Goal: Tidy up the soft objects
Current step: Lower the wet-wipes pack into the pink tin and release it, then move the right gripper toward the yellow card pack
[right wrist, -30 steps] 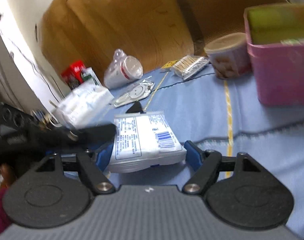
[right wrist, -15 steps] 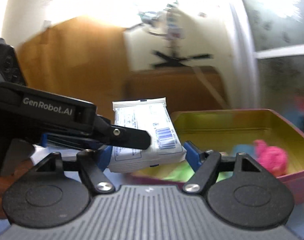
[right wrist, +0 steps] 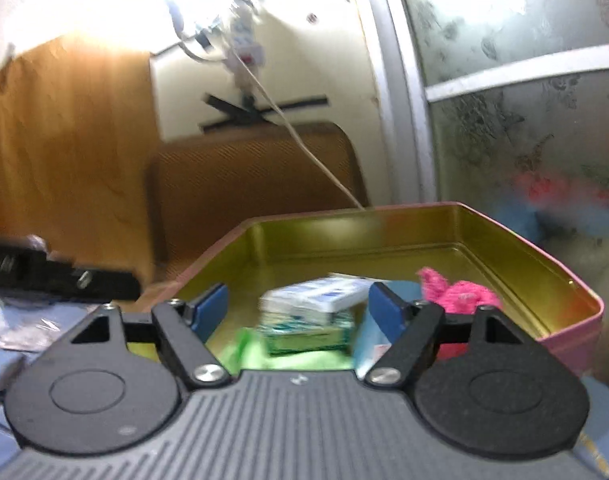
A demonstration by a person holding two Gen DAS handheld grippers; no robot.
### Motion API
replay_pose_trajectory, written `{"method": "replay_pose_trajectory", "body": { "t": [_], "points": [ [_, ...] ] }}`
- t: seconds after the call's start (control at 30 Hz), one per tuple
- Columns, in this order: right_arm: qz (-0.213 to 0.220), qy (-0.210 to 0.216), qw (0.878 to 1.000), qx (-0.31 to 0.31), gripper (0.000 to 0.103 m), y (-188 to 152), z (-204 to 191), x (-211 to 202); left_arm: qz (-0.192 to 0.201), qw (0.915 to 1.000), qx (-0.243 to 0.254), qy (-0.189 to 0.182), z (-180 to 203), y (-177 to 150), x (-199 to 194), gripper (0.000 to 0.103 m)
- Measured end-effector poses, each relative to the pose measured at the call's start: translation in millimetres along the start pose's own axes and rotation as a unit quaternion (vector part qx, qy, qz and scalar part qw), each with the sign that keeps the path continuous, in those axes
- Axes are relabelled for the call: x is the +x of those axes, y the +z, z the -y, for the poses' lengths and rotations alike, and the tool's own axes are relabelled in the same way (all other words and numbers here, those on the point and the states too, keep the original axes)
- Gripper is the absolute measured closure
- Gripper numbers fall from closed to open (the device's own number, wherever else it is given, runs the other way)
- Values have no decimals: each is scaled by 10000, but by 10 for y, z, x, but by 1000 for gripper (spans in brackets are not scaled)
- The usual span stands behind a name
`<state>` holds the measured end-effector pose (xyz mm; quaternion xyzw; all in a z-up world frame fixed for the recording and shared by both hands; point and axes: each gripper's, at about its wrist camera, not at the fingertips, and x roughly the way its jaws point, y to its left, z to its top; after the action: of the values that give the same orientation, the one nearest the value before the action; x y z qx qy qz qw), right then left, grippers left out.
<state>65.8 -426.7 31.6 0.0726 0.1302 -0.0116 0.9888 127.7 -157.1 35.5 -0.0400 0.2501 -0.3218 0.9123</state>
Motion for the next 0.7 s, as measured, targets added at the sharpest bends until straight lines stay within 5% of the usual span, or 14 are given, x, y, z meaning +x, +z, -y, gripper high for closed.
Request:
{"method": "replay_pose_trajectory", "body": {
  "t": [0.2,0.37,0.47,0.57,0.7],
  "points": [
    [-52,1051,9926,-605,37,-18,-666,-24,41,9925,-150,1212,-733,-328,-527,46],
    [-649,1805,9770,-935,42,-57,-1253,334,212,9706,-751,2278,-1475,-437,-731,46],
    [-1052,2037,9676,-1055,46,31,-1634,784,378,9649,-1312,2243,-1763,-487,-770,46],
    [-1404,1900,9650,-1135,45,207,-1991,1412,386,9681,-1361,2070,-1840,-529,-770,46],
    [-2455,1544,9476,-1339,13,260,-2380,2446,453,9730,-1269,1875,-1848,-525,-826,39]
  ]
}}
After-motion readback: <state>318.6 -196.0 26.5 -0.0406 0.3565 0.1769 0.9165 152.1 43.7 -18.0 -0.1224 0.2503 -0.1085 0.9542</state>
